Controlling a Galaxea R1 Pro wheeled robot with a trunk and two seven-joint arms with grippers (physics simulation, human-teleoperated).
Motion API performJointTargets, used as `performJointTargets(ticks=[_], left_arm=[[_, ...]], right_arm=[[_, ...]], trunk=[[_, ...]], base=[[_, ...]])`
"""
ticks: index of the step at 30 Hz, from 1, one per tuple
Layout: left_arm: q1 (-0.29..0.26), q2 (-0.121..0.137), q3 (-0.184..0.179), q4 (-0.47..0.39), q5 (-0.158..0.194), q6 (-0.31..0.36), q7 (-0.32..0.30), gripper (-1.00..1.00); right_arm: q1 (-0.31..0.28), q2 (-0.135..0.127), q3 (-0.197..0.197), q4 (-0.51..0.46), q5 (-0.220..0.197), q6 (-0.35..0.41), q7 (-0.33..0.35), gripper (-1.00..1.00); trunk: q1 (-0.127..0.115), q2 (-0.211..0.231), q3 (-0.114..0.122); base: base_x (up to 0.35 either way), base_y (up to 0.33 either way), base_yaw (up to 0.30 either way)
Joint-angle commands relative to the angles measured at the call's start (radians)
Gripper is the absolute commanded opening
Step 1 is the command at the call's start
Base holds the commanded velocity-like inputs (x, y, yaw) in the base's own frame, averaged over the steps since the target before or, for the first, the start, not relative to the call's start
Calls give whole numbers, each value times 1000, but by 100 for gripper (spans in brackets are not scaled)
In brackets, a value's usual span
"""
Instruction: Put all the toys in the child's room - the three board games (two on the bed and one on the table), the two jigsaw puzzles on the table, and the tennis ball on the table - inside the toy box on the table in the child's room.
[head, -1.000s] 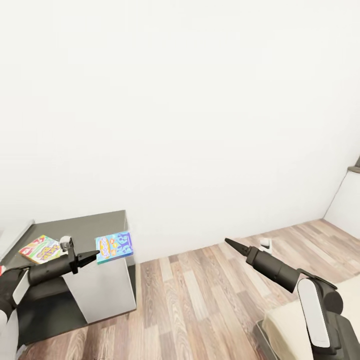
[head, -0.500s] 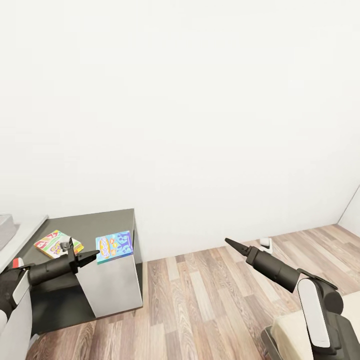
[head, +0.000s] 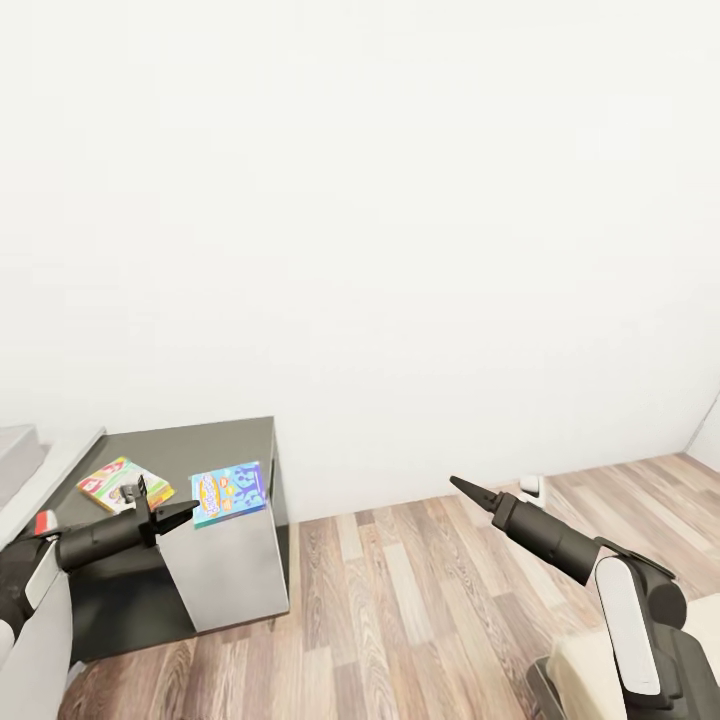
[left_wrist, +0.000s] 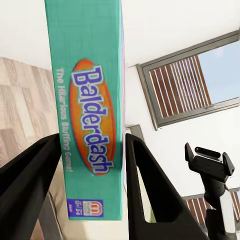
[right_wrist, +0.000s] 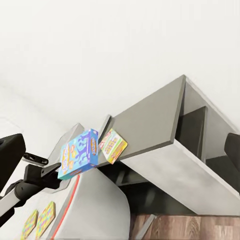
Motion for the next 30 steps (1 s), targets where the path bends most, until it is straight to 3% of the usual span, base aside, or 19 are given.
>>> performJointTargets(ticks=[1, 10, 25, 30], left_arm=[[-1, 0, 1, 0, 1, 10, -2, -100], [-1, 0, 1, 0, 1, 9, -1, -100], [-1, 1, 1, 0, 1, 10, -3, -100], [-1, 1, 2, 0, 2, 10, -5, -100]], right_arm=[[-1, 0, -2, -1, 2, 5, 4, 100], [-1, 0, -1, -1, 2, 5, 5, 100], [-1, 0, -3, -2, 2, 5, 5, 100], [-1, 0, -1, -2, 2, 5, 3, 100]], trunk=[[0, -1, -1], [0, -1, 2], [0, -1, 2], [-19, 34, 18]], base=[[0, -97, 245], [18, -113, 243], [1, -4, 12], [0, 0, 164]])
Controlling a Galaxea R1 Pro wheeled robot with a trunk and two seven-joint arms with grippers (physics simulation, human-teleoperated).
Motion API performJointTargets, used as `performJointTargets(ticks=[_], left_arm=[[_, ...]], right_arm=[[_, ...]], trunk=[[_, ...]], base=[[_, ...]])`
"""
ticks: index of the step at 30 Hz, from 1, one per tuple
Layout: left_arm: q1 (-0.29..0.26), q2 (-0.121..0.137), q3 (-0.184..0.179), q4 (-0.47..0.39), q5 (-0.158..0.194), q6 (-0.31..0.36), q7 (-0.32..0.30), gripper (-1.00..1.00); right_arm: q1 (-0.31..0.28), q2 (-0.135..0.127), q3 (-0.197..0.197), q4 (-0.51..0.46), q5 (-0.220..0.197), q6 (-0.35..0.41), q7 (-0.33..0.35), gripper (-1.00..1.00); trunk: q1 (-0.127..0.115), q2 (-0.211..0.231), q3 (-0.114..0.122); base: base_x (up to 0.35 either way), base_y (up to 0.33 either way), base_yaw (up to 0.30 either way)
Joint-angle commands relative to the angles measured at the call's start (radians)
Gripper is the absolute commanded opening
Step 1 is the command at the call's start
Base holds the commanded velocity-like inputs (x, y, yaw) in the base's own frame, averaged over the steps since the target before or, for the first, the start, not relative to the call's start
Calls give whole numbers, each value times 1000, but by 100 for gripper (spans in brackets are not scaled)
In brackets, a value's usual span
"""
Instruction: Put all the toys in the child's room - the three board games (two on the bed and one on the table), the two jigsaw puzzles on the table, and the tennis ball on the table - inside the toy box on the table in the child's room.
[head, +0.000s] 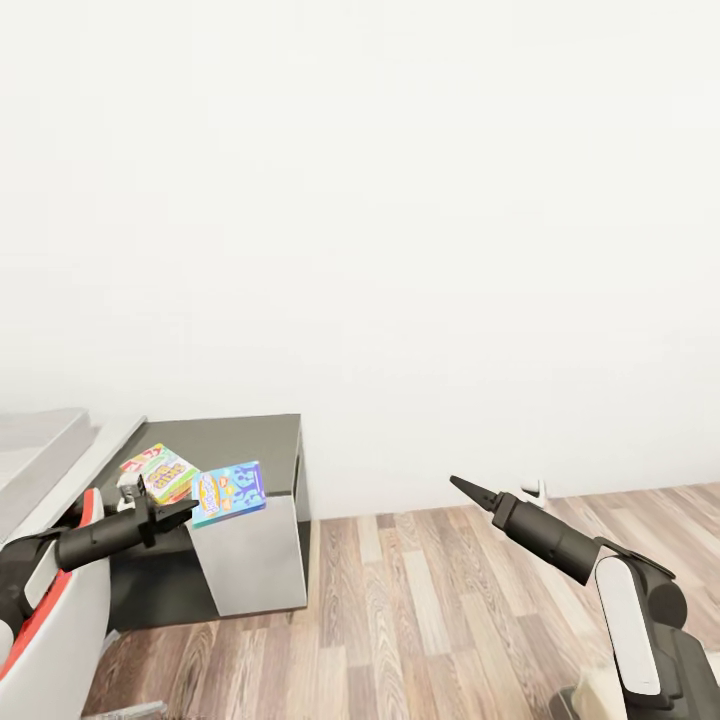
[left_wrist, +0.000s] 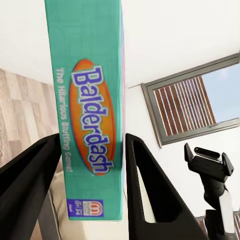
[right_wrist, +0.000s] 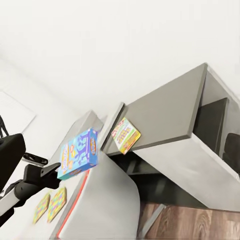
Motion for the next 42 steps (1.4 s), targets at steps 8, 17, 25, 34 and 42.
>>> performJointTargets(ticks=[8, 17, 25, 34, 42], left_arm=[[-1, 0, 2, 0, 1, 10, -3, -100], [-1, 0, 2, 0, 1, 10, -3, -100], [-1, 0, 1, 0, 1, 10, -3, -100], [-1, 0, 1, 0, 1, 10, -3, -100], [-1, 0, 1, 0, -1, 9, -2, -100]], right_arm=[[-1, 0, -1, -1, 2, 5, 6, 100], [-1, 0, 0, -1, 2, 5, 9, 100], [-1, 0, -1, -1, 2, 5, 7, 100], [-1, 0, 0, -1, 2, 5, 8, 100], [-1, 0, 0, -1, 2, 5, 9, 100]], trunk=[[-30, 55, 23], [-65, 118, 51], [-73, 132, 57], [-73, 132, 57], [-73, 132, 57]], base=[[0, 0, 280], [0, 0, 109], [0, 0, 23], [2, 0, 249], [134, -38, 289]])
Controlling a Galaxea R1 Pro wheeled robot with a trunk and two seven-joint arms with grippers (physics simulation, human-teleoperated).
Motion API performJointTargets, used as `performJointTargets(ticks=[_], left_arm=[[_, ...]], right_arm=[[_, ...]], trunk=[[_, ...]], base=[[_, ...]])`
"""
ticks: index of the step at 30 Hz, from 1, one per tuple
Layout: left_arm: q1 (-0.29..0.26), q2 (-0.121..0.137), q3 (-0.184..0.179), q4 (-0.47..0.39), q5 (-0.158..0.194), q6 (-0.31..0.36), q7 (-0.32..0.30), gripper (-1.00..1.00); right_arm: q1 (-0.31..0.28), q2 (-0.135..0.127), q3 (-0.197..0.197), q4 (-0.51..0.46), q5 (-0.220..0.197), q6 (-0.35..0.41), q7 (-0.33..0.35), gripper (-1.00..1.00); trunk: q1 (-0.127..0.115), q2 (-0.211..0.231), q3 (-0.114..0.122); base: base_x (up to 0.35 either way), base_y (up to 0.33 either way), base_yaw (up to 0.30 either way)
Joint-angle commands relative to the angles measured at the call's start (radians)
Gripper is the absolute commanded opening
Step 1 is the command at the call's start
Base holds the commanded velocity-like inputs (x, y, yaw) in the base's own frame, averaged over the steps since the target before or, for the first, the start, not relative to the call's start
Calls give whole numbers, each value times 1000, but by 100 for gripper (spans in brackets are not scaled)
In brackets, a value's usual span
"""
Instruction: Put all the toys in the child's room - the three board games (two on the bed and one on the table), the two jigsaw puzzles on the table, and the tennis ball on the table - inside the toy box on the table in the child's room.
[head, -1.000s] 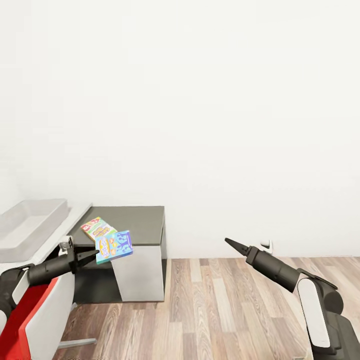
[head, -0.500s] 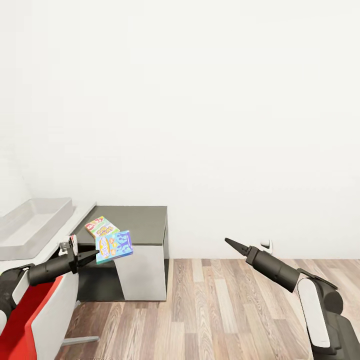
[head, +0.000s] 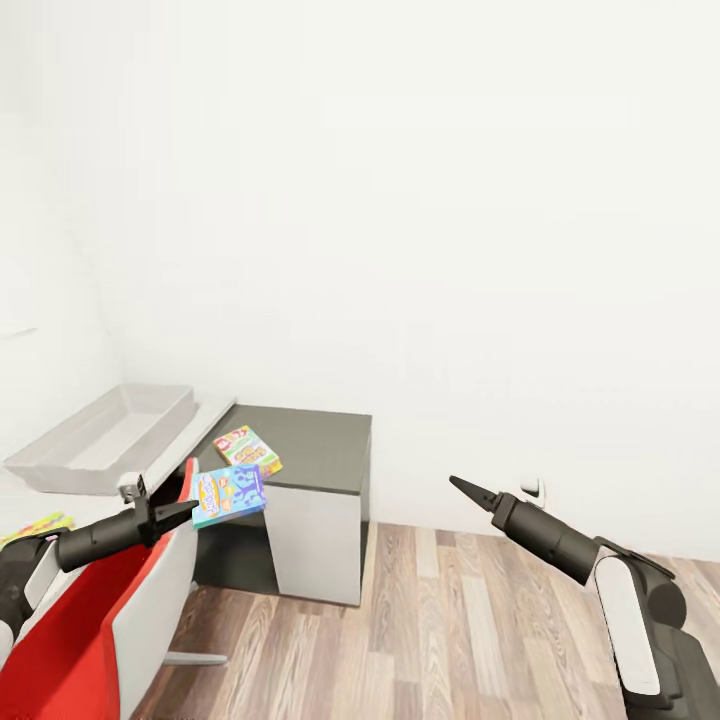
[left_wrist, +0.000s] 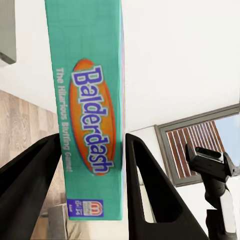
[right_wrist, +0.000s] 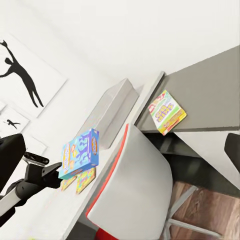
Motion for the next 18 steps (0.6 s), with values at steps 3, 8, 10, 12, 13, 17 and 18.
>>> performJointTargets(ticks=[3, 8, 10, 12, 13, 17, 18], left_arm=[[-1, 0, 1, 0, 2, 11, -2, -100], [-1, 0, 1, 0, 2, 10, -3, -100], [-1, 0, 1, 0, 2, 10, -2, -100], [-1, 0, 1, 0, 2, 10, -2, -100], [-1, 0, 1, 0, 2, 10, -2, -100], [-1, 0, 1, 0, 2, 10, -2, -100], [-1, 1, 1, 0, 2, 10, -2, -100]], right_arm=[[-1, 0, -2, 0, 1, 5, 5, 100], [-1, 0, -2, 0, 1, 5, 6, 100], [-1, 0, -2, 0, 1, 5, 6, 100], [-1, 0, -2, -1, 1, 5, 6, 100], [-1, 0, -2, -1, 1, 5, 6, 100], [-1, 0, -2, -2, 1, 5, 6, 100], [-1, 0, -2, -2, 1, 4, 6, 100]], trunk=[[1, -2, -2], [1, -2, -2], [1, -2, -2], [1, -2, -2], [1, -2, -2], [1, -2, -2], [1, -2, -2]], base=[[244, -10, 290], [103, -2, 285], [88, 11, 152], [195, 87, 57], [239, 117, 25], [156, 16, 3], [70, 5, 1]])
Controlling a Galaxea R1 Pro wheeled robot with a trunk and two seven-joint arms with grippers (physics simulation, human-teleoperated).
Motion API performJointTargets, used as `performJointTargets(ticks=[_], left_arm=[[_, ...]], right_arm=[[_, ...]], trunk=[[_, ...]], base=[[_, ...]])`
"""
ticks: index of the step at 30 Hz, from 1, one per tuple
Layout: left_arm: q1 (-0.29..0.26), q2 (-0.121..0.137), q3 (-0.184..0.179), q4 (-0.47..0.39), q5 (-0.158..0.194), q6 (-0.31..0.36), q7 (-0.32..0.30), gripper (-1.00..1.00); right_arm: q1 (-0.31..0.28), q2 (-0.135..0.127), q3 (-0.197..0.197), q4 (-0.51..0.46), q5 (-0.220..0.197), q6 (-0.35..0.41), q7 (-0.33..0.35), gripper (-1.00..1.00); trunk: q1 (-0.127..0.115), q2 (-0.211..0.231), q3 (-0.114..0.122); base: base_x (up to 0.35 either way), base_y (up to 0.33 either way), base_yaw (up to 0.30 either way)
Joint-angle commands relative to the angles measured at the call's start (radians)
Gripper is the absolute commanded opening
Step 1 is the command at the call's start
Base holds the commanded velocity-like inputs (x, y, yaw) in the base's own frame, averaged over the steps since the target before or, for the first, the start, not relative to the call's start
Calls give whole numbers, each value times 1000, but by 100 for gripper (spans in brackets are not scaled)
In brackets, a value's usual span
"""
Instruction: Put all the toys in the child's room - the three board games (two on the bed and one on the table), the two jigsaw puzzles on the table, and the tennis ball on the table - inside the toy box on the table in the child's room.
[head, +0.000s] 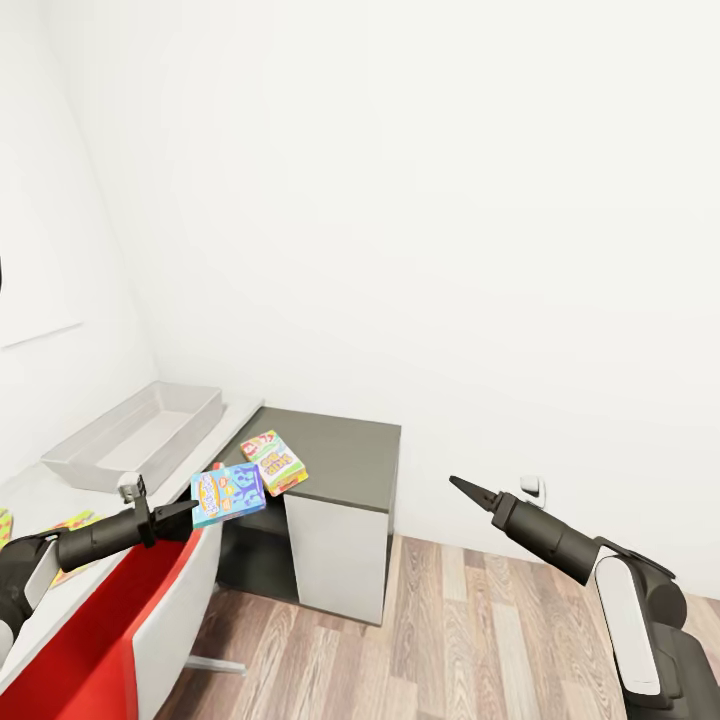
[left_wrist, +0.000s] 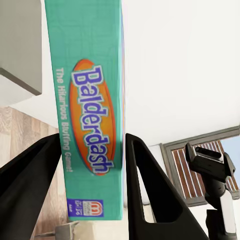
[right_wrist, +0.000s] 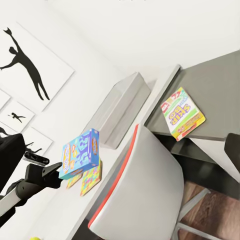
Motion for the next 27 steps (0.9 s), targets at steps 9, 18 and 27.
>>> performJointTargets(ticks=[9, 18, 27], left_arm=[[-1, 0, 1, 0, 1, 10, -2, -100], [-1, 0, 1, 0, 1, 10, -2, -100], [-1, -1, 0, 0, 1, 9, -2, -100]], right_arm=[[-1, 0, -1, -1, 1, 2, 3, 100], [-1, 0, -1, -2, 1, 1, 3, 100], [-1, 0, 0, -2, 1, 1, 3, 100]], trunk=[[1, -2, -2], [1, -2, -2], [1, -2, -2]], base=[[29, 1, 27], [169, 32, 254], [199, -29, 288]])
